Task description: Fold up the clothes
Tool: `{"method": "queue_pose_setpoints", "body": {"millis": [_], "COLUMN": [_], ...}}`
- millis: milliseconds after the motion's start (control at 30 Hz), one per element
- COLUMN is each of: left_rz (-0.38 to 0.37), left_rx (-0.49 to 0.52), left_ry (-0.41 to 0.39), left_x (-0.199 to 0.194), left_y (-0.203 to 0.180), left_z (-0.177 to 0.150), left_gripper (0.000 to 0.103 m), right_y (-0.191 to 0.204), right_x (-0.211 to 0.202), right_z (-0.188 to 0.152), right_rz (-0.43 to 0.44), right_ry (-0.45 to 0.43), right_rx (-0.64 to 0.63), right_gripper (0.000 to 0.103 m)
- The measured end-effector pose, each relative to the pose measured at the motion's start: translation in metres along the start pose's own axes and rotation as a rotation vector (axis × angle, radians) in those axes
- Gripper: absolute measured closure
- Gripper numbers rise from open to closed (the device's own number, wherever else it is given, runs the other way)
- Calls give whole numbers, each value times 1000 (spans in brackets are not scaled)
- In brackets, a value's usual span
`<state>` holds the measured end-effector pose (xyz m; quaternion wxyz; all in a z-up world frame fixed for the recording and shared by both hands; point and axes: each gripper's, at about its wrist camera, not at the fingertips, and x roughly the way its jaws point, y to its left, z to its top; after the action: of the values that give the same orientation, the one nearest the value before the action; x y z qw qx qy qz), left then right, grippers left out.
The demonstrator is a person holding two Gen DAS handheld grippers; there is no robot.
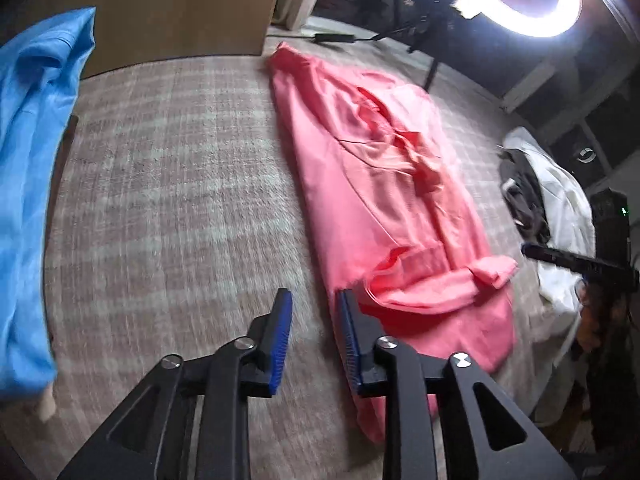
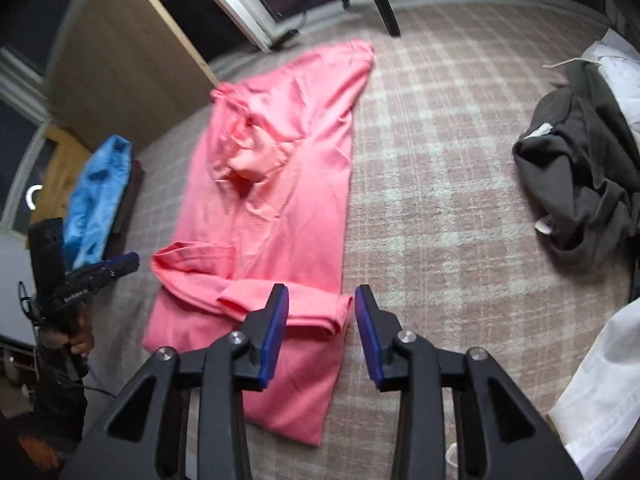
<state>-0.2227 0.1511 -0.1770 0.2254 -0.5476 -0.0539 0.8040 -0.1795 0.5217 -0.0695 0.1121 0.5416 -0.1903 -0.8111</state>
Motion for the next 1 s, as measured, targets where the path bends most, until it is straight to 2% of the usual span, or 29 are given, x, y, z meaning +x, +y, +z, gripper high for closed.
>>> {"method": "queue_pose_setpoints", "body": {"millis": [67, 167, 267, 333, 400, 467, 500, 533, 600, 667, 767, 867, 1000], "left_rz": [-42, -84, -116, -109, -81, 22, 39, 45, 39, 31, 42, 62, 81], "left_rx": [73, 166, 229, 234, 228, 201, 156, 102, 135, 185, 252, 287, 358], "left_ry": [15, 91, 153, 152, 121, 35, -1, -34, -32, -21, 8, 27, 7], "left_x": [-1, 10, 26, 37, 41, 41, 36, 30, 24, 19, 21, 31, 39], "left_y": [-14, -33, -46, -49, -49, -41, -32, -23, -23, -24, -27, -32, -45], "left_z": [-10, -13, -13, -4, 8, 23, 30, 36, 30, 21, 13, 13, 19], "left_gripper": [79, 81, 81, 81, 81, 81, 81, 81, 81, 76, 72, 72, 72], "right_y": [-2, 8, 28, 38, 45, 41, 40, 40, 38, 28, -1, -24, -24], "right_x": [-5, 8, 36, 50, 52, 42, 36, 31, 25, 21, 24, 33, 42], "right_z": [-6, -10, -7, 0, 22, 46, 54, 54, 43, 29, 13, 11, 15], "right_rz": [51, 92, 91, 61, -23, -134, -172, -177, -134, -106, -112, -44, -33], "right_ry": [14, 81, 176, 193, 98, -32, -70, -73, -48, -15, 12, 16, 29], "right_rx": [-8, -50, -147, -212, -263, -251, -252, -270, -285, -265, -167, -57, -73], "right_gripper": [69, 70, 72, 72, 72, 72, 72, 71, 64, 57, 57, 57, 57]}}
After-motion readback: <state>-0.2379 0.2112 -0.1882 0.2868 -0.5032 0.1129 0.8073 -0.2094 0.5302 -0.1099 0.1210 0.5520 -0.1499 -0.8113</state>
